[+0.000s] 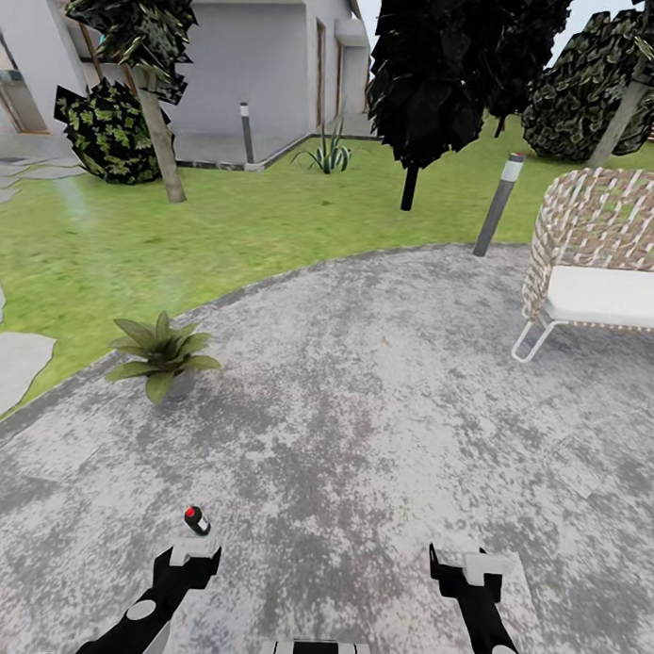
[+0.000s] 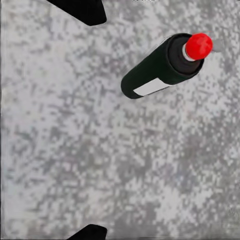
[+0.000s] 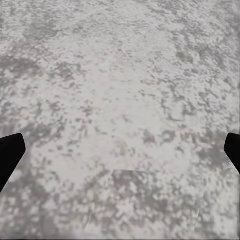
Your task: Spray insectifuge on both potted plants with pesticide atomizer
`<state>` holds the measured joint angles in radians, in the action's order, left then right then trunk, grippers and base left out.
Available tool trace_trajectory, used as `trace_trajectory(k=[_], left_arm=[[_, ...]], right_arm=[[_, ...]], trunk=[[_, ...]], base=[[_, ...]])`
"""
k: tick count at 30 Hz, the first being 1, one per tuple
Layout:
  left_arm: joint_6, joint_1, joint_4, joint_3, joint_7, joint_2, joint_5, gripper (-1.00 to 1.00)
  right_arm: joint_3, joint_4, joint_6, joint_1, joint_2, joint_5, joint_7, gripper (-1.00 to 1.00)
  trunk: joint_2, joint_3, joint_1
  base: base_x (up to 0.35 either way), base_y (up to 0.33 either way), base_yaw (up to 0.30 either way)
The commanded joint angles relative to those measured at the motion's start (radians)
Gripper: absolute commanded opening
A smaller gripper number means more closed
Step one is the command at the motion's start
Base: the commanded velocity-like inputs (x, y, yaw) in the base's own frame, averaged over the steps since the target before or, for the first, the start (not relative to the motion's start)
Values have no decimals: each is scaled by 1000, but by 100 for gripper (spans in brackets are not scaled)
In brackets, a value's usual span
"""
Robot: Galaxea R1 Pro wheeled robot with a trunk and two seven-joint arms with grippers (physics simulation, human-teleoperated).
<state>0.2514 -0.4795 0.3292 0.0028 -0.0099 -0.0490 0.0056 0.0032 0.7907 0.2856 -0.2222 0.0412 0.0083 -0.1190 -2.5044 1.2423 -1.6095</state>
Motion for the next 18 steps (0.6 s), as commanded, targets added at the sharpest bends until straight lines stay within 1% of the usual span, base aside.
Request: trace_trajectory(k=[1,6,9,18], left_arm=[[3,-1,-1,0,-1,0,1,100],[3,-1,-1,0,-1,0,2,100],[3,-1,-1,0,-1,0,5,100],[4,-1,-1,0,-1,0,6,100]], right_arm=[[1,-1,3,-1,0,1,-4,100],[1,-1,3,0,0,1,-4,100],[1,-1,3,0,0,1,-4,100],[0,-1,3,0,0,1,-4,100]], trunk=[[0,1,0],[0,1,0],[0,1,0],[0,1,0]], base=[[-156,-229,246],[-170,-224,268],[-113,-116,233],[-12,-12,27]])
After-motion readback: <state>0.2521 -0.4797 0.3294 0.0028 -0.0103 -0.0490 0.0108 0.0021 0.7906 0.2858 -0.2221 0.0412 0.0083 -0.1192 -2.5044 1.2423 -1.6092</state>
